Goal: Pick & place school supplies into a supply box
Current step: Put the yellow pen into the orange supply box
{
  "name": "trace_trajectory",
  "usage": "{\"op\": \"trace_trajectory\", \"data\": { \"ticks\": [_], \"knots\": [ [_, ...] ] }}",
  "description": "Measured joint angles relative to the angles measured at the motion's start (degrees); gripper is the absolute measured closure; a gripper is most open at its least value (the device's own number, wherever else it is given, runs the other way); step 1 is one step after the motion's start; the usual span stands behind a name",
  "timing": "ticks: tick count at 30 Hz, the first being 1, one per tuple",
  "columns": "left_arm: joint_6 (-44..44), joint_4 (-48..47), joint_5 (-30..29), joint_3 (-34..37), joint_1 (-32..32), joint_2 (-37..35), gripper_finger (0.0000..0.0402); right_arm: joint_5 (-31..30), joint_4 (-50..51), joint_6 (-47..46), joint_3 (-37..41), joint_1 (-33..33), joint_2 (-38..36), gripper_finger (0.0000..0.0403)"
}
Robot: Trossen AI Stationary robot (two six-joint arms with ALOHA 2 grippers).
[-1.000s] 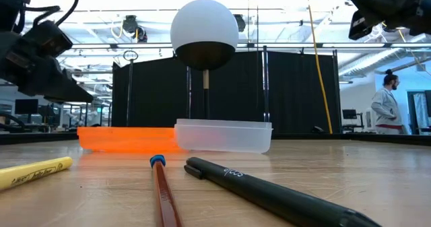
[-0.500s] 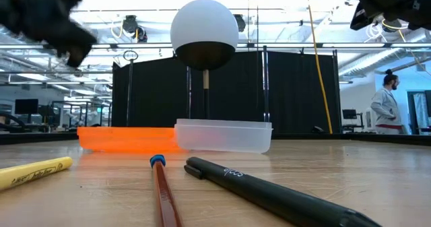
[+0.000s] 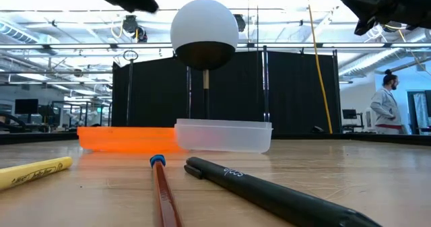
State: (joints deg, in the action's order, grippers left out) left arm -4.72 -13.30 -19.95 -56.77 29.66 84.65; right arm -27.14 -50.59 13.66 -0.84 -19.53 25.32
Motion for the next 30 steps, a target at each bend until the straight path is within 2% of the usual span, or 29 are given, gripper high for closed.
{"op": "trace_trajectory", "data": {
  "ticks": [5, 8, 12, 16, 21, 26, 30],
  "knots": [
    [-1.0, -10.1, -0.5, -8.8, 0.7, 11.6, 0.0353, 0.1, -0.1, 0.1, 0.0, 0.0, 0.0, 0.0403],
    [0.3, -15.8, 4.1, -13.9, 1.2, 16.9, 0.0351, 0.1, -0.6, 0.7, 0.0, 0.0, 0.0, 0.0403],
    [8.3, -15.9, 9.9, -20.3, 3.2, 21.5, 0.0331, 0.1, -1.5, 1.7, 0.0, 0.0, 0.0, 0.0403],
    [14.7, -17.3, 10.3, -24.9, 5.9, 24.8, 0.0296, 0.1, -1.6, 2.5, 0.0, 0.0, 0.0, 0.0403],
    [16.0, -18.4, 6.4, -26.4, 7.2, 26.5, 0.024, 0.1, -1.7, 3.2, 0.0, 0.0, 0.0, 0.0403],
    [24.1, -22.2, 7.5, -25.3, 7.9, 26.5, 0.0201, 0.0, -1.7, 5.6, 0.0, 0.0, 0.0, 0.0403],
    [28.4, -23.7, 9.7, -25.0, 8.9, 26.5, 0.0193, 0.0, -2.0, 6.6, 0.0, 0.0, 0.0, 0.0403]
  ]
}}
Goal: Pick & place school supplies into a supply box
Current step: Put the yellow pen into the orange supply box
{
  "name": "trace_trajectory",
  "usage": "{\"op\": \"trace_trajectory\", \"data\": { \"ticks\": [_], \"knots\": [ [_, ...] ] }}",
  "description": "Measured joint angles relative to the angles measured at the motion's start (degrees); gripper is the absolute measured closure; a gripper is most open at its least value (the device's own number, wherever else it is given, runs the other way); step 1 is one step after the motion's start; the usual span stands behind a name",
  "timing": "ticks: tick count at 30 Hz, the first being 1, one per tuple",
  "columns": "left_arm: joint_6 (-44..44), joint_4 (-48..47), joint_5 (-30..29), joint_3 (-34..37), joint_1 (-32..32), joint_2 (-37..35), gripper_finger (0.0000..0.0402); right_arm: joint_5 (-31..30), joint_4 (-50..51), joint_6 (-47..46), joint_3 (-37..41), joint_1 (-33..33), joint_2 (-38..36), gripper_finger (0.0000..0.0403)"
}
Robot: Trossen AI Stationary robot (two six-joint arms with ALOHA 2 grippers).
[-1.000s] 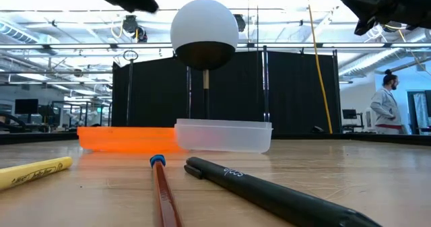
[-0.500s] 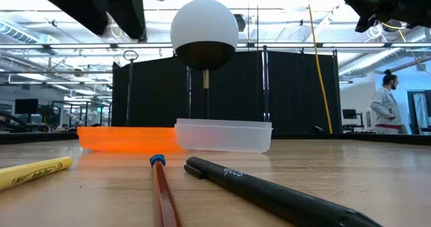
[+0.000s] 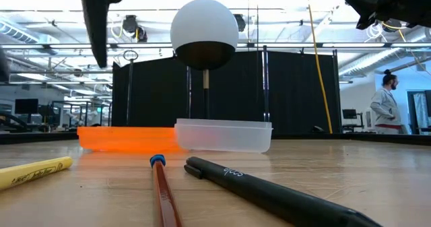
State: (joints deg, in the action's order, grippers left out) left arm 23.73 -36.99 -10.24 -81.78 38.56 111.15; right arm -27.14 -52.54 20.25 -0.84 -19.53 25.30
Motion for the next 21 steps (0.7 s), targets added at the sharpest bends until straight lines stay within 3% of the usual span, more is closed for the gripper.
{"op": "trace_trajectory", "data": {
  "ticks": [11, 21],
  "knots": [
    [13.1, -0.1, 0.4, 0.1, 0.2, 0.0, 0.0192, 0.0, -1.6, 0.6, 0.0, 0.0, 0.0, 0.0403],
    [18.4, 0.1, 5.4, 2.4, -2.3, 0.0, 0.0192, 0.1, -1.0, -1.1, 0.0, 0.0, 0.0, 0.0403]
  ]
}}
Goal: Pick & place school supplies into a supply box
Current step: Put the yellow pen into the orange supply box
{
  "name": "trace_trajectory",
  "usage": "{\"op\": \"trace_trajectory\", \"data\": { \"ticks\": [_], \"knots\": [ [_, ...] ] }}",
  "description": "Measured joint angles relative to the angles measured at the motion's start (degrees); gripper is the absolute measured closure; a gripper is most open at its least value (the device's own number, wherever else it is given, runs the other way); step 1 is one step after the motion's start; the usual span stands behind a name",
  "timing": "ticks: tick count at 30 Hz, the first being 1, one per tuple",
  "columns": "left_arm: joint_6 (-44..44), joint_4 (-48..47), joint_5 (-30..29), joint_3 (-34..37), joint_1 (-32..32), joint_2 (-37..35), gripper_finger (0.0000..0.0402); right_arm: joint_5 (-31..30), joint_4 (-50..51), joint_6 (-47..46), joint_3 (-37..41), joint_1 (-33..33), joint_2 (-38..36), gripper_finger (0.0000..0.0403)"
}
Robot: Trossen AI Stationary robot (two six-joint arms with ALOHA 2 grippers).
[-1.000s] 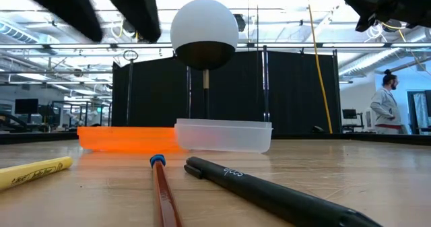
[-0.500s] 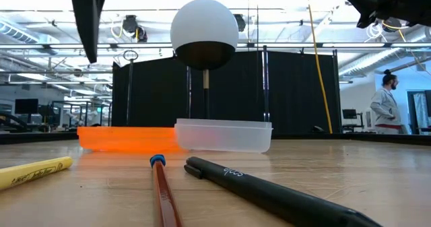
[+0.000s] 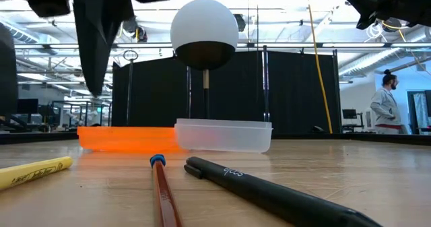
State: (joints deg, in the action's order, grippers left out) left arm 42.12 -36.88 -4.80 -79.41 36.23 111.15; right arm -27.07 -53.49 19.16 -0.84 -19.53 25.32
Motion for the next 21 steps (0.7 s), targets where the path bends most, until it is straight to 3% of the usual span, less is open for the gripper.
{"op": "trace_trajectory", "data": {
  "ticks": [13, 21],
  "knots": [
    [2.4, 2.8, 4.5, 4.8, -1.1, 0.4, 0.0192, 0.0, 0.2, 1.2, 0.0, 0.0, 0.0, 0.0403],
    [2.4, 8.6, 10.2, 5.7, -2.2, 3.2, 0.0192, -0.1, 0.2, 1.3, 0.0, 0.0, 0.0, 0.0403]
  ]
}}
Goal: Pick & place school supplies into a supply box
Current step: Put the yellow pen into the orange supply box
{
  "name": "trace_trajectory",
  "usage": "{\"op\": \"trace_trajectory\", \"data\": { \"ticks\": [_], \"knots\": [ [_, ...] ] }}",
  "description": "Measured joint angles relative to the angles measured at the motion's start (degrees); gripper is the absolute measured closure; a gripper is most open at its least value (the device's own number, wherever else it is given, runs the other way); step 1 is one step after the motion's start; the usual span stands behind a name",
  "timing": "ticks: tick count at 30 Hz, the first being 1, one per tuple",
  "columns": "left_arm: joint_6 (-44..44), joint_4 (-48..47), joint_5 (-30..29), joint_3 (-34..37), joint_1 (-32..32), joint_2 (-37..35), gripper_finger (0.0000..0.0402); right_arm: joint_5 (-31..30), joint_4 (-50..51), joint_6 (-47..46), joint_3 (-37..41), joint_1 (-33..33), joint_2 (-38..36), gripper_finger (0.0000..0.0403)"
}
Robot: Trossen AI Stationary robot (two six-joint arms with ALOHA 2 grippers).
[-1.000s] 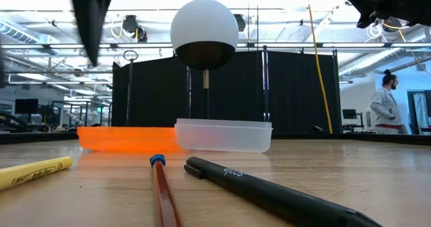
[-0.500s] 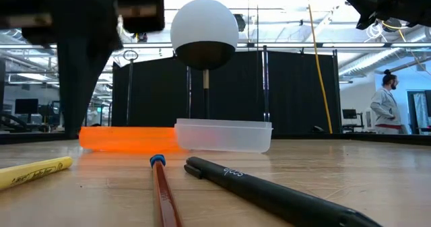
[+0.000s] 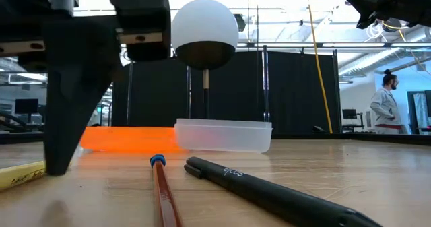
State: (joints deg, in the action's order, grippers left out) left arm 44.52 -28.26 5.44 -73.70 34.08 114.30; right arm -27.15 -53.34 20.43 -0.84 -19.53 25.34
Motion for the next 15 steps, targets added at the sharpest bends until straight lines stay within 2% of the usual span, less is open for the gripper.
{"op": "trace_trajectory", "data": {
  "ticks": [9, 12, 15],
  "knots": [
    [-2.3, -0.4, 1.2, -0.3, -0.1, 3.2, 0.0199, 0.0, 0.1, -0.1, 0.0, 0.0, 0.0, 0.0403],
    [-3.6, -0.6, 1.8, -0.2, -0.3, 3.2, 0.023, 0.0, 0.1, -0.1, 0.0, 0.0, 0.0, 0.0403],
    [-4.9, -0.9, 3.0, -0.1, -0.3, 3.2, 0.0281, 0.0, 0.2, -0.2, 0.0, 0.0, 0.2, 0.0403]
  ]
}}
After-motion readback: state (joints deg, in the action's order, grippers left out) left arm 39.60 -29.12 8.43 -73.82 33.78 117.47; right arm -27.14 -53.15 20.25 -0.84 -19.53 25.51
